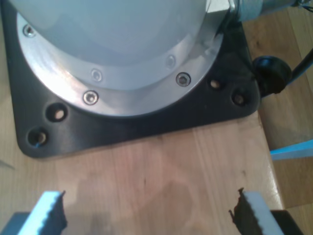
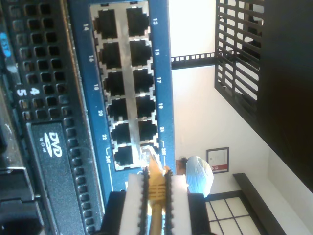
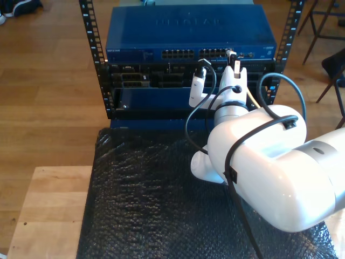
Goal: Grab the cable and plug it in
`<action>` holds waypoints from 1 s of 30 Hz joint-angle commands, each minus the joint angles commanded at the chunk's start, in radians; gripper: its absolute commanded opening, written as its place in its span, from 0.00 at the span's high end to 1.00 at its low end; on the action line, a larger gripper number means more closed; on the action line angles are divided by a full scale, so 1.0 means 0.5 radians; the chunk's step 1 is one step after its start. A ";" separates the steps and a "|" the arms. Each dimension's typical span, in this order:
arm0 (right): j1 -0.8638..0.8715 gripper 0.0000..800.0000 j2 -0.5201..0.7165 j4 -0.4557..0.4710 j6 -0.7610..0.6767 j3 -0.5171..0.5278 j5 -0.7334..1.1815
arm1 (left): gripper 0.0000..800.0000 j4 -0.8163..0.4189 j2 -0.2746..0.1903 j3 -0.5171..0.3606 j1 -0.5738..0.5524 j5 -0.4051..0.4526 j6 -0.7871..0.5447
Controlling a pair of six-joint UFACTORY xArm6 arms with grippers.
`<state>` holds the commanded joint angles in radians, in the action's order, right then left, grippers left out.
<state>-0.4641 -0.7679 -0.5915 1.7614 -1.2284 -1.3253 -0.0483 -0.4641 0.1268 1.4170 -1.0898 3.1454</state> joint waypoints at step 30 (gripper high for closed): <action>0.003 1.00 0.015 0.021 0.058 0.049 -0.031 | 0.00 0.000 0.000 0.000 0.000 0.000 0.000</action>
<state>-0.4626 -0.7603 -0.5808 1.7906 -1.2039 -1.3406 -0.0483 -0.4641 0.1268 1.4170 -1.0898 3.1454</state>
